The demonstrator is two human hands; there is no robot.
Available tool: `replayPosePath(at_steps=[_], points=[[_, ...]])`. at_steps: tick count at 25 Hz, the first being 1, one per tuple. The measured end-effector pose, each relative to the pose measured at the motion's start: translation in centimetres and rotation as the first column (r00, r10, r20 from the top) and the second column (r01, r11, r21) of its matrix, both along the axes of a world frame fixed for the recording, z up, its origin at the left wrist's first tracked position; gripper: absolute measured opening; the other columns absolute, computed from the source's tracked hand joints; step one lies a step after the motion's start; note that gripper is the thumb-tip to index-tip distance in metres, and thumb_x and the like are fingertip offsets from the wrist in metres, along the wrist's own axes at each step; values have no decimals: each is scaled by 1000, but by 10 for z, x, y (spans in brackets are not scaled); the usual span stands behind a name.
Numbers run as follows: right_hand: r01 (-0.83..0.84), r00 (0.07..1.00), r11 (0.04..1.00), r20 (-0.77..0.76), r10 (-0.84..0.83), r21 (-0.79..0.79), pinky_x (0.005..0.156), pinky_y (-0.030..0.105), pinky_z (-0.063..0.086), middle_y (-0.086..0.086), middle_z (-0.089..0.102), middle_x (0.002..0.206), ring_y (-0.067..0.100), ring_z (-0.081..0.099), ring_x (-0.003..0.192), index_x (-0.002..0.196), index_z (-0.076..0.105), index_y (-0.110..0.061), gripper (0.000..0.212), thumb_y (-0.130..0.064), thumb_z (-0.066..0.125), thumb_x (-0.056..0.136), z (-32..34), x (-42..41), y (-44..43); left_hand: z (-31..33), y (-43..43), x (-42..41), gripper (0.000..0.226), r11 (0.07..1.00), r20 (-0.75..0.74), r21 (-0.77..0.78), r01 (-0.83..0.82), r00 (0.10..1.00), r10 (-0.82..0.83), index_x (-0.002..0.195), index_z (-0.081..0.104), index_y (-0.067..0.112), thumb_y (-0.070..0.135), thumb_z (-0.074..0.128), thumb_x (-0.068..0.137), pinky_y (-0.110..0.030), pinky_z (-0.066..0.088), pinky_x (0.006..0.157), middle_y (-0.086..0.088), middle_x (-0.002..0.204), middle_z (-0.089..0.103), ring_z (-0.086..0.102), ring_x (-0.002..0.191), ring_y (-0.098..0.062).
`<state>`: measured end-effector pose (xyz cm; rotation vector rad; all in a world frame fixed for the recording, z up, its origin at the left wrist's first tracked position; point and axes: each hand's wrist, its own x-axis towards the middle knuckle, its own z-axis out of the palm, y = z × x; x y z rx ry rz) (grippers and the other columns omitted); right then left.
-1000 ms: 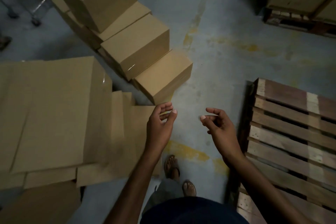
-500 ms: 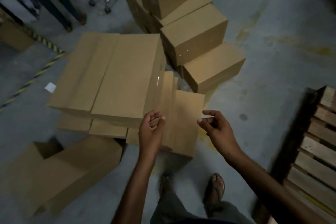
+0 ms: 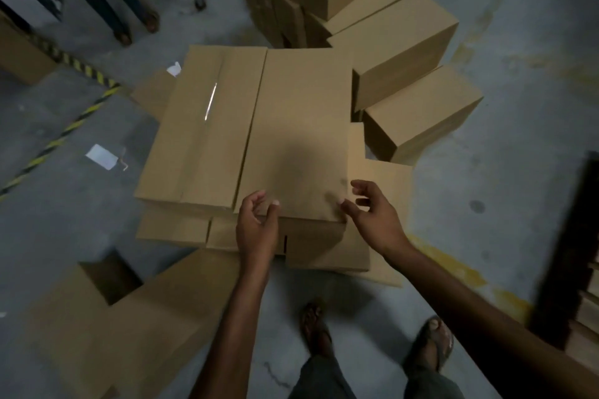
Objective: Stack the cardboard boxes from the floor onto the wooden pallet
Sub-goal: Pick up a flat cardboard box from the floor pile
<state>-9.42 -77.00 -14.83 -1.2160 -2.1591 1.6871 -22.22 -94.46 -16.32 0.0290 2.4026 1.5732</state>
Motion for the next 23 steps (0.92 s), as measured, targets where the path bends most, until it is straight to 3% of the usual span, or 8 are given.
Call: replayPosePath(at_steps=[3,7,12,14,16,19,21,23], points=[[-35,992,995,124,23,97,111,49,45,-1,36,157,24,39,141,153,34,-33,75,-57,68,91,-26,-44,-20,-20,-22,-46,36,994,-14,-106,-4,1000,2,130,61,18,20,70,95,-24,41,93,-1,136,59,55,123,-15],[-90,965,988,258,55,126,114,53,42,-5,11,166,32,29,148,159,18,-38,91,-42,75,89,-56,-56,-24,-45,-31,-77,44,993,52,-122,3,999,4,138,58,18,24,69,96,-34,45,105,-3,142,55,52,128,-15],[-40,963,990,268,1,137,116,43,38,4,34,162,28,38,145,162,19,-37,93,-27,75,89,-61,-41,-5,-53,-33,-76,53,997,150,-68,44,988,-33,149,48,13,22,65,100,-36,46,110,-4,149,54,54,133,-17],[-42,960,992,280,8,115,116,44,39,3,34,162,28,38,144,162,17,-41,91,-26,72,92,-63,-37,-4,-59,-31,-72,53,992,187,-71,102,978,-87,151,47,10,21,62,102,-39,43,115,-7,151,53,52,137,-21],[-50,960,996,279,26,80,115,49,41,2,33,163,29,40,143,161,14,-45,89,-25,69,95,-62,-36,-3,-59,-27,-68,49,987,170,-101,122,980,-104,150,50,8,19,59,103,-33,41,114,-9,150,54,51,139,-21],[1,964,995,266,-27,96,110,48,45,4,37,162,31,46,138,162,17,-42,84,-16,62,95,-58,-34,4,-53,-19,-63,38,994,120,-83,78,990,-68,140,60,4,13,57,103,-21,45,101,-8,138,64,60,125,-17],[24,954,989,291,-67,149,113,44,41,7,36,162,32,42,141,163,20,-36,78,-14,57,97,-57,-23,9,-50,-15,-56,30,998,154,1,67,986,-66,129,68,6,6,54,103,-15,48,89,-5,124,69,63,112,-12],[-52,925,958,375,-61,283,117,47,33,13,28,164,38,34,144,163,21,-30,73,-14,53,99,-58,-7,8,-55,-13,-45,28,995,191,55,78,978,-87,119,70,13,-1,53,101,-20,50,92,-2,117,70,65,109,-14]])
